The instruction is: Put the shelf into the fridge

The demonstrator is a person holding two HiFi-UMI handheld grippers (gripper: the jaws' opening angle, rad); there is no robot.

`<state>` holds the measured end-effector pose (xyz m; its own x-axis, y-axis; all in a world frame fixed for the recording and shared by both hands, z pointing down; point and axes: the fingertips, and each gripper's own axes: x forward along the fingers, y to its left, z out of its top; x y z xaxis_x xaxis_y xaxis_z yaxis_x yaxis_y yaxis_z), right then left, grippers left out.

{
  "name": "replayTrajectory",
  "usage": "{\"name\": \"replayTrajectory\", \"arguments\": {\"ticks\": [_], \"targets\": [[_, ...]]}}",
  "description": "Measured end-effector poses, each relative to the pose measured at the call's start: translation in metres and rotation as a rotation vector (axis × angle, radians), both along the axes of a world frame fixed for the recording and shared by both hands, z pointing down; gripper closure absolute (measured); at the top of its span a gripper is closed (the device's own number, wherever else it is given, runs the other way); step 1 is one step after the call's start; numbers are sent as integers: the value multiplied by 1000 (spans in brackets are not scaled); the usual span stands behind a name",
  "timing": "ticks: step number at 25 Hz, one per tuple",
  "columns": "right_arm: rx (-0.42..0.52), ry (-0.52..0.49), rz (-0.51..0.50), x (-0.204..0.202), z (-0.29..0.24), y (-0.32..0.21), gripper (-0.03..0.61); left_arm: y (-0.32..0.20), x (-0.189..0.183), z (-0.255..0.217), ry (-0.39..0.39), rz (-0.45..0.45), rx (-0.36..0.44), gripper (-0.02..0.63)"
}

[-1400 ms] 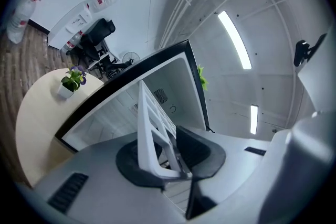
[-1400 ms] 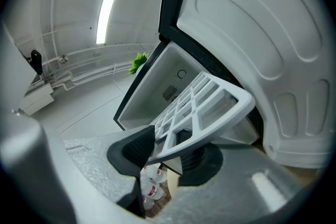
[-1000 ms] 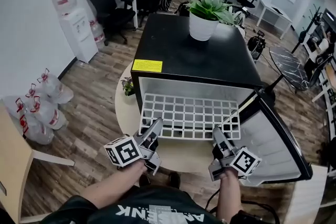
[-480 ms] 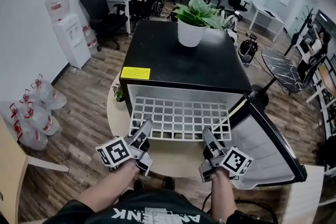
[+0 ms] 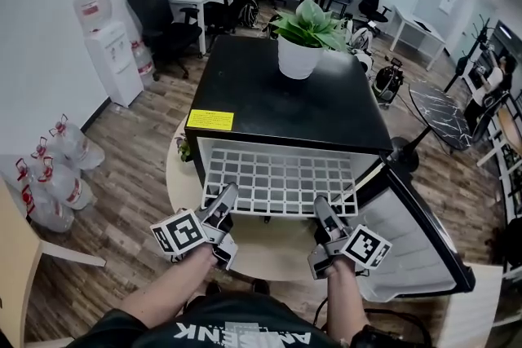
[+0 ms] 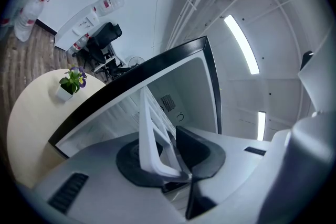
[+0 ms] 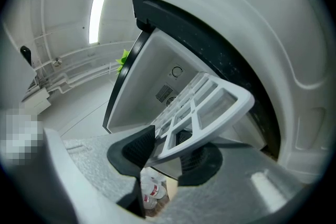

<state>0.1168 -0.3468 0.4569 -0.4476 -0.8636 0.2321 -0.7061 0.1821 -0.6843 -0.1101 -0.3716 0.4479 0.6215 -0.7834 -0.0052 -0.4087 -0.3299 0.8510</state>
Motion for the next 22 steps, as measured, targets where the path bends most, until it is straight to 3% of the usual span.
{"name": "replayTrajectory", "arguments": {"ticks": [11, 18, 22], "targets": [[14, 6, -28, -4, -3, -23, 454, -20, -4, -1, -24, -18, 27, 525], [20, -5, -40, -6, -4, -26, 454, 2, -9, -8, -133, -9, 185, 472], [25, -50, -50, -10, -6, -26, 454, 27, -8, -6, -191, -32, 220, 472]]}}
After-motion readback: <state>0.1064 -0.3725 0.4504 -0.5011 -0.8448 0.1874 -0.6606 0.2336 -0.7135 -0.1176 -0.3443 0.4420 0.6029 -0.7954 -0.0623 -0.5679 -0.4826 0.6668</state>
